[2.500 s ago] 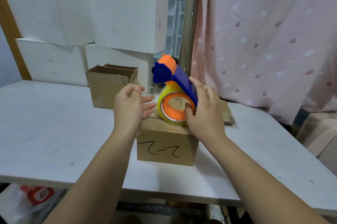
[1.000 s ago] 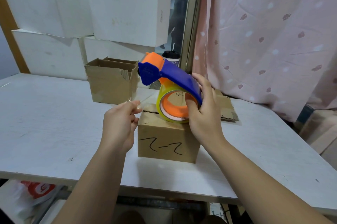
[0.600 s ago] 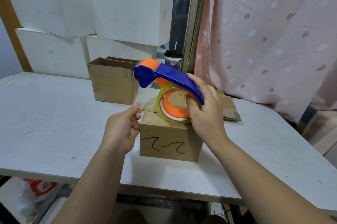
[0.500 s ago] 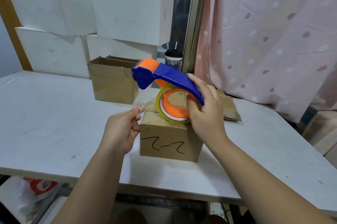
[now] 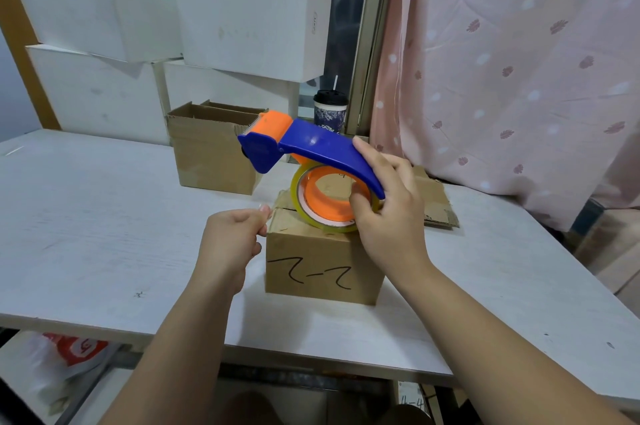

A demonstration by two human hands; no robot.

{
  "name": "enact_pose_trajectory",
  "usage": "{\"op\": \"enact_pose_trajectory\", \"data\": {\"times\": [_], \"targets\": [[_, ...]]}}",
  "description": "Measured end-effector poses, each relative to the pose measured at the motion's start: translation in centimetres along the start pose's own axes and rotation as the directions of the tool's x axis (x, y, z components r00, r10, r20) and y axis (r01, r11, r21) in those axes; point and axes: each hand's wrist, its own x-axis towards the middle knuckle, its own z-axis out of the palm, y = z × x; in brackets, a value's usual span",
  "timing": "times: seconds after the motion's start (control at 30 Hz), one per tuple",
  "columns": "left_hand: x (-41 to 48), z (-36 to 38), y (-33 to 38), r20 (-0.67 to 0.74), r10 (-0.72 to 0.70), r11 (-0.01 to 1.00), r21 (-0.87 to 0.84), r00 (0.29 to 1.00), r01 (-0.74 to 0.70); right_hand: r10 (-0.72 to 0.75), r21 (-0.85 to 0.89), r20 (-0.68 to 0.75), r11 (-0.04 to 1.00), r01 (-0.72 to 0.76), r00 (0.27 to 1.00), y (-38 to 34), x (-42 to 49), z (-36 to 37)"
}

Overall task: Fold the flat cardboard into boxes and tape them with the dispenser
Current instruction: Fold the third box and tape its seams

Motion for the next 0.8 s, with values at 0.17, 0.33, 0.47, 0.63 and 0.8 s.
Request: {"op": "enact_pose_trajectory", "data": {"times": [0.17, 0.33, 0.47, 0.63, 0.8], "targets": [[0.0, 0.5, -0.6, -0.019, 0.043, 0.992, 0.120, 0.999, -0.040, -0.003, -0.002, -0.024, 1.000, 0.003, 1.000, 0.1, 0.0, 0.1], [-0.7, 0.6, -1.2, -0.176, 0.245, 0.942, 0.277, 0.953, -0.191, 0.013, 0.003, -0.035, 1.000, -0.012, 0.999, 0.1, 0.1, 0.2], [-3.0, 1.4, -0.7, -0.199, 0.366, 0.927, -0.011, 0.909, -0.375, 0.022, 0.006, -0.029, 1.000, -0.021, 0.999, 0.0, 0.1, 0.2], [-4.4, 2.1, -1.9, -0.122, 0.427, 0.882, 0.275, 0.896, -0.383, 0.047, -0.004, -0.027, 0.999, -0.047, 0.999, -0.3, 0.1, 0.1], [-3.8, 1.2, -0.4, 0.012, 0.340, 0.781, 0.553, 0.940, -0.289, 0.043, -0.009, -0.067, 0.999, -0.043, 0.997, -1.0, 0.0, -0.1]]}}
